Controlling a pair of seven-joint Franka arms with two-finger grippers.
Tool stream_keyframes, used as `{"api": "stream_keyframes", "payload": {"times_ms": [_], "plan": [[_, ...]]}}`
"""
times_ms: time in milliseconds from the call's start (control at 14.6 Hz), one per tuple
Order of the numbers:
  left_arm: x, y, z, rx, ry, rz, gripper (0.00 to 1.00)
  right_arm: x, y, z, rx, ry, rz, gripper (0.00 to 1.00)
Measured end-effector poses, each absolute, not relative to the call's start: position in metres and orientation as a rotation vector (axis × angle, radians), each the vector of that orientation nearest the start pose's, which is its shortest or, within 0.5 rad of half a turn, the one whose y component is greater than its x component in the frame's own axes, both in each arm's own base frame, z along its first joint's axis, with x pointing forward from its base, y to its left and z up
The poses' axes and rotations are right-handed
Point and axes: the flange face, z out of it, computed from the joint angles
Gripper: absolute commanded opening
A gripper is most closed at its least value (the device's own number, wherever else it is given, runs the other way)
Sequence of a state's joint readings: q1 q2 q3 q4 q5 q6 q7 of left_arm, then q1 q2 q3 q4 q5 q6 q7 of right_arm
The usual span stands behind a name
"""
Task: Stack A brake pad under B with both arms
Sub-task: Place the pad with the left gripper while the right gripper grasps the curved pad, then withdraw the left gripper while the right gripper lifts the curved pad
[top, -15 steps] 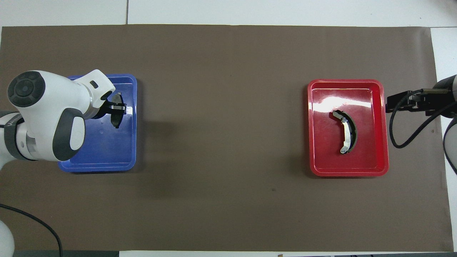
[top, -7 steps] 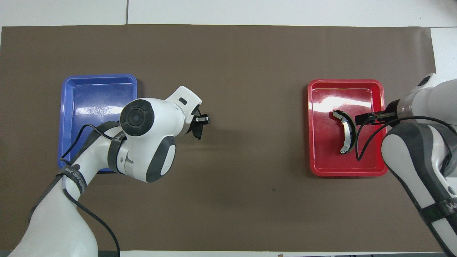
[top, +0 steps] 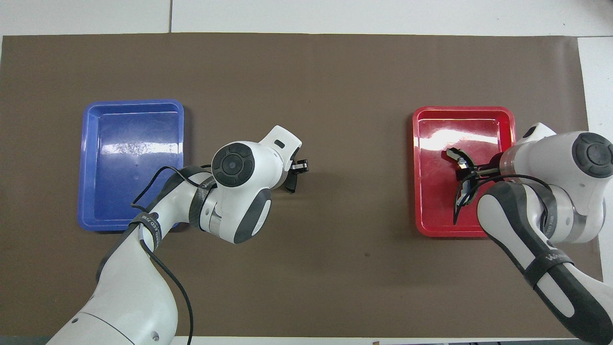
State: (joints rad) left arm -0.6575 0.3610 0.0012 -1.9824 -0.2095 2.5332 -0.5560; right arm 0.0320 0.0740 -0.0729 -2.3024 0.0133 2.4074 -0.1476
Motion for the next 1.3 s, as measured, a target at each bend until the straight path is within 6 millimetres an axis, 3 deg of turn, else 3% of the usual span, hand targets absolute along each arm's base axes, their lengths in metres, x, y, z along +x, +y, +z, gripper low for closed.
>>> {"api": "stream_keyframes", "payload": {"times_ms": [68, 137, 274, 342, 479, 616, 753, 890, 1096, 1301], "plan": [[0.499, -0.382, 0.302, -3.357, -0.101, -0.134, 0.84, 0.52, -0.021, 0.313, -3.136, -0.176, -0.047, 0.99], [0.5, -0.382, 0.303, -3.358, -0.103, -0.137, 0.91, 0.519, -0.021, 0.308, -3.136, -0.197, -0.049, 0.96], [0.504, -0.378, 0.308, -3.358, -0.12, -0.146, 0.98, 0.519, -0.02, 0.295, -3.137, -0.217, -0.058, 0.9], [0.509, -0.372, 0.314, -3.357, -0.138, -0.145, 0.98, 0.52, -0.02, 0.292, -3.137, -0.22, -0.057, 0.8], [0.524, -0.348, 0.34, -3.349, -0.202, -0.118, 0.98, 0.52, -0.019, 0.29, -3.137, -0.224, -0.056, 0.4], [0.538, -0.304, 0.381, -3.334, -0.255, -0.055, 0.98, 0.521, -0.017, 0.291, -3.137, -0.228, -0.062, 0.0], [0.55, -0.247, 0.423, -3.324, -0.216, 0.008, 0.98, 0.523, -0.016, 0.294, -3.132, -0.22, -0.073, 0.0], [0.565, -0.175, 0.457, -3.324, -0.101, 0.054, 0.98, 0.529, -0.015, 0.301, -3.108, -0.176, -0.071, 0.0], [0.582, -0.079, 0.483, -3.273, 0.061, 0.066, 0.98, 0.548, 0.003, 0.334, -3.081, -0.204, -0.007, 0.0], [0.581, -0.036, 0.509, -3.202, 0.134, 0.077, 0.98, 0.565, 0.058, 0.37, -3.068, -0.214, -0.014, 0.0]]}}
